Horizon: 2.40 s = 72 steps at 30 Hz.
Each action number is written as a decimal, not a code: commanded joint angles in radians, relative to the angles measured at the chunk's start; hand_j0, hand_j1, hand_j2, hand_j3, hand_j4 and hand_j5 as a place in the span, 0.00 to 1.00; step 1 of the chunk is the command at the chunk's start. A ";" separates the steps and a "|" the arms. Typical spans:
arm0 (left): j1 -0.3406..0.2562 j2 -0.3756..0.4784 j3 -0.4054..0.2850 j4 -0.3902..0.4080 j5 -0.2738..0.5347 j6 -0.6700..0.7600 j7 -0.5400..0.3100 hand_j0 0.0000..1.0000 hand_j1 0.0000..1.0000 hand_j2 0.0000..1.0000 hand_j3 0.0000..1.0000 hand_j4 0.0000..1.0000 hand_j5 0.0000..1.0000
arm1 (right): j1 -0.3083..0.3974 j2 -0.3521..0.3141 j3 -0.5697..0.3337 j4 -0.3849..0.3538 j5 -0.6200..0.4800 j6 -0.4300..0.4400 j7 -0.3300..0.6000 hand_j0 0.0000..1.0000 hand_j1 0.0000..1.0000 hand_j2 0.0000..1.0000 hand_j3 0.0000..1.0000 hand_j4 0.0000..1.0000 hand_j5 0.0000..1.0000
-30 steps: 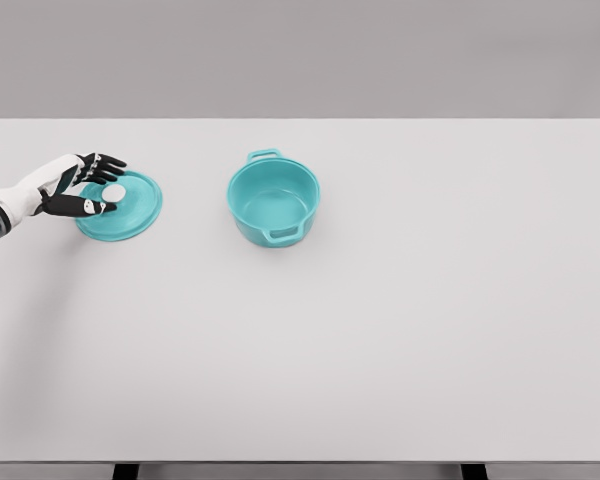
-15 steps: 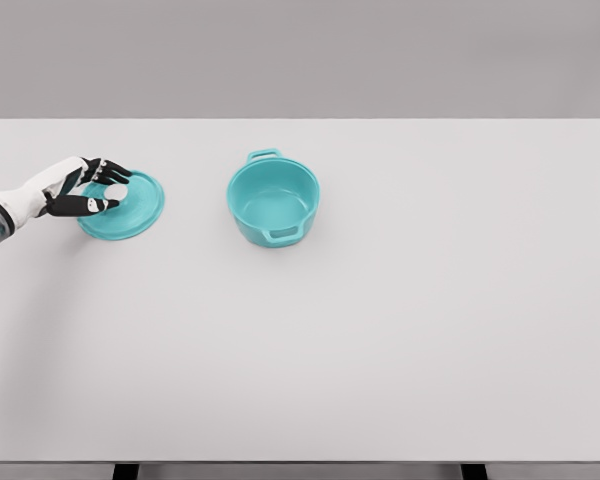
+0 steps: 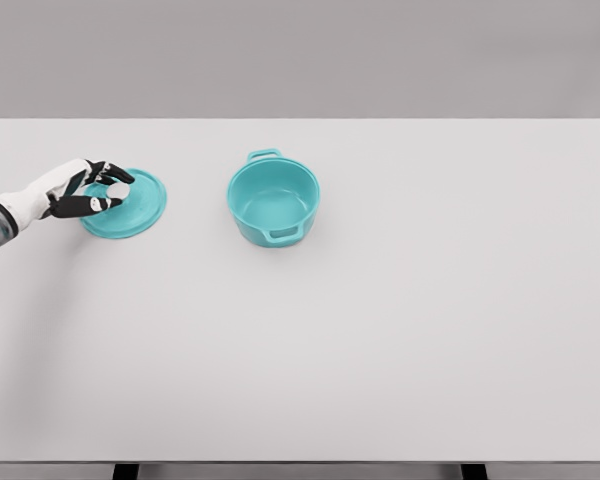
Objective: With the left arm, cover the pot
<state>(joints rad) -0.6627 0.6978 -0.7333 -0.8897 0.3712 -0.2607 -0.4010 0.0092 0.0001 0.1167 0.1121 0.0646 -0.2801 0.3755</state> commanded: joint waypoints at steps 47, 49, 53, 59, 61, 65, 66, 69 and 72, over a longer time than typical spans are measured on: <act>-0.038 0.052 0.003 -0.298 -0.017 0.008 -0.071 0.50 0.50 0.50 0.50 0.50 0.50 | 0.000 0.000 0.000 0.000 0.001 -0.001 0.000 1.00 1.00 1.00 1.00 1.00 1.00; -0.038 0.057 0.006 -0.318 -0.015 0.008 -0.071 0.50 0.50 0.50 0.50 0.50 0.50 | 0.000 0.000 0.000 0.000 0.000 -0.001 -0.001 1.00 1.00 1.00 1.00 1.00 1.00; -0.038 0.063 0.025 -0.357 -0.017 0.008 -0.071 0.50 0.50 0.50 0.50 0.50 0.50 | 0.000 0.000 0.000 0.000 0.001 -0.001 0.000 1.00 1.00 1.00 1.00 1.00 1.00; -0.040 0.051 0.049 -0.377 -0.026 -0.003 -0.067 0.50 0.50 0.50 0.50 0.50 0.50 | 0.000 0.000 0.000 0.000 0.000 0.001 0.000 1.00 1.00 1.00 1.00 1.00 1.00; -0.038 0.048 0.049 -0.387 -0.028 -0.003 -0.065 0.50 0.50 0.50 0.50 0.50 0.50 | 0.000 0.000 0.000 0.000 0.001 -0.001 0.000 1.00 1.00 1.00 1.00 1.00 1.00; -0.032 0.046 0.049 -0.422 -0.029 -0.003 -0.062 0.50 0.50 0.50 0.50 0.50 0.50 | 0.000 0.000 0.000 0.000 0.000 -0.001 0.000 1.00 1.00 1.00 1.00 1.00 1.00; -0.031 0.045 0.051 -0.426 -0.029 -0.003 -0.062 0.50 0.50 0.50 0.50 0.50 0.50 | 0.000 0.000 0.000 0.000 0.000 0.001 0.000 1.00 1.00 1.00 1.00 1.00 1.00; -0.028 0.037 0.095 -0.430 -0.052 -0.003 -0.061 0.50 0.50 0.50 0.50 0.50 0.50 | 0.000 0.000 0.000 0.000 0.000 -0.001 0.000 1.00 1.00 1.00 1.00 1.00 1.00; -0.012 0.035 0.126 -0.428 -0.064 -0.005 -0.027 0.50 0.50 0.50 0.50 0.50 0.50 | 0.000 0.000 0.000 0.001 0.001 -0.001 0.000 1.00 1.00 1.00 1.00 1.00 1.00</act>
<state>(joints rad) -0.6750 0.7346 -0.6300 -1.3154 0.3103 -0.2662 -0.4451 0.0092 0.0001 0.1167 0.1121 0.0647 -0.2801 0.3755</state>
